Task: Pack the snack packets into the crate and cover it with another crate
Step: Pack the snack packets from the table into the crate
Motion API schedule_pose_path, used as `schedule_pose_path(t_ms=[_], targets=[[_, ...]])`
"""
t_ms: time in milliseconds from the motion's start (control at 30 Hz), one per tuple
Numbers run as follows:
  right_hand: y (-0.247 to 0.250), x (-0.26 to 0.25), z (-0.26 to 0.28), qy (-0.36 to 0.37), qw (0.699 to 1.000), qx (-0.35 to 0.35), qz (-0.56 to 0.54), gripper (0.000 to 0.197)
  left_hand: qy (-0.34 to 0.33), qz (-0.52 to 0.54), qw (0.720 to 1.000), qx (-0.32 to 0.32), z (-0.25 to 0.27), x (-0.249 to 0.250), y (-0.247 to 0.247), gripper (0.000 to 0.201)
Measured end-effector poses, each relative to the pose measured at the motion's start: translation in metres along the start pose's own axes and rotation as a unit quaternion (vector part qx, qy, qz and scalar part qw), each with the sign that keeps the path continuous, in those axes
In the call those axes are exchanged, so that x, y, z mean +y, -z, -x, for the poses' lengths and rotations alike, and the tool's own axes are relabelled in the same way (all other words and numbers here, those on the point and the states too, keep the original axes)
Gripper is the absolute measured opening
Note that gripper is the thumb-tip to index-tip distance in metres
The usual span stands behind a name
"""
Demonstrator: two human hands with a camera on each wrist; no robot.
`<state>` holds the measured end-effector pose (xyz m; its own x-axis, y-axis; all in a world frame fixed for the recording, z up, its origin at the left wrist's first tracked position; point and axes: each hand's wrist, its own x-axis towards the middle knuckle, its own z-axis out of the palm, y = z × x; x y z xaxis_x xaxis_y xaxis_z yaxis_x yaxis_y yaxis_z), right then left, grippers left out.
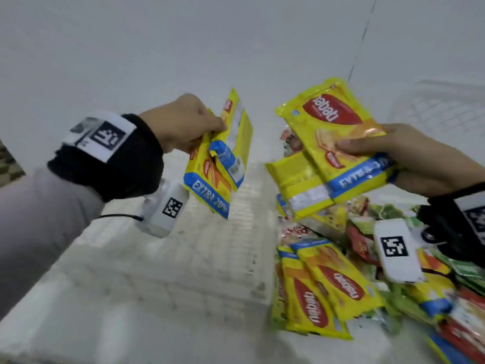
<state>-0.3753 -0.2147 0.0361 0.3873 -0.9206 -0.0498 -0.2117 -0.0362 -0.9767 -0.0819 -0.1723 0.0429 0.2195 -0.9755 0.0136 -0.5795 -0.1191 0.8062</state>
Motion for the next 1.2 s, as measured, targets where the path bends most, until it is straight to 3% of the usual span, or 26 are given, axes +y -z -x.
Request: schedule_pose_path(t_ms=[133, 367, 433, 500, 600, 700, 767, 900, 967, 1067, 1200], targets=[[-0.078, -0.006, -0.035, -0.077, 0.996, 0.024, 0.034, 0.022, 0.032, -0.026, 0.996, -0.079, -0.023, -0.043, 0.012, 0.038], [-0.150, 0.012, -0.065, -0.217, 0.962, 0.058, 0.154, 0.023, 0.034, -0.133, 0.973, -0.186, -0.044, -0.089, 0.005, 0.012], [-0.164, 0.015, -0.064, -0.225, 0.951, 0.071, 0.199, 0.021, 0.015, -0.183, 0.963, -0.200, -0.048, -0.097, 0.003, 0.013], [-0.173, 0.013, -0.063, -0.215, 0.937, 0.062, 0.266, 0.007, 0.004, -0.205, 0.954, -0.221, -0.049, -0.104, 0.003, 0.010], [-0.184, 0.006, -0.063, -0.184, 0.932, 0.090, 0.299, 0.050, 0.004, -0.219, 0.941, -0.257, -0.049, -0.114, 0.004, 0.011], [-0.196, -0.005, -0.064, -0.106, 0.948, 0.113, 0.279, 0.045, 0.024, -0.179, 0.944, -0.275, -0.048, -0.120, 0.004, 0.019], [-0.209, -0.010, -0.071, -0.086, 0.939, 0.069, 0.325, 0.042, 0.033, -0.154, 0.947, -0.280, -0.049, -0.124, 0.002, 0.022], [-0.250, 0.000, -0.093, -0.153, 0.875, -0.081, 0.453, 0.059, 0.030, -0.132, 0.956, -0.261, -0.052, -0.130, -0.001, 0.026], [-0.266, 0.010, -0.106, -0.164, 0.858, -0.093, 0.478, 0.055, 0.032, -0.123, 0.958, -0.257, -0.051, -0.133, -0.002, 0.030], [-0.276, 0.020, -0.117, -0.162, 0.856, -0.080, 0.485, 0.051, 0.028, -0.114, 0.962, -0.245, -0.049, -0.140, -0.002, 0.055], [-0.273, 0.040, -0.123, -0.166, 0.856, -0.108, 0.477, 0.067, 0.029, -0.106, 0.970, -0.217, -0.054, -0.159, 0.004, 0.068]])
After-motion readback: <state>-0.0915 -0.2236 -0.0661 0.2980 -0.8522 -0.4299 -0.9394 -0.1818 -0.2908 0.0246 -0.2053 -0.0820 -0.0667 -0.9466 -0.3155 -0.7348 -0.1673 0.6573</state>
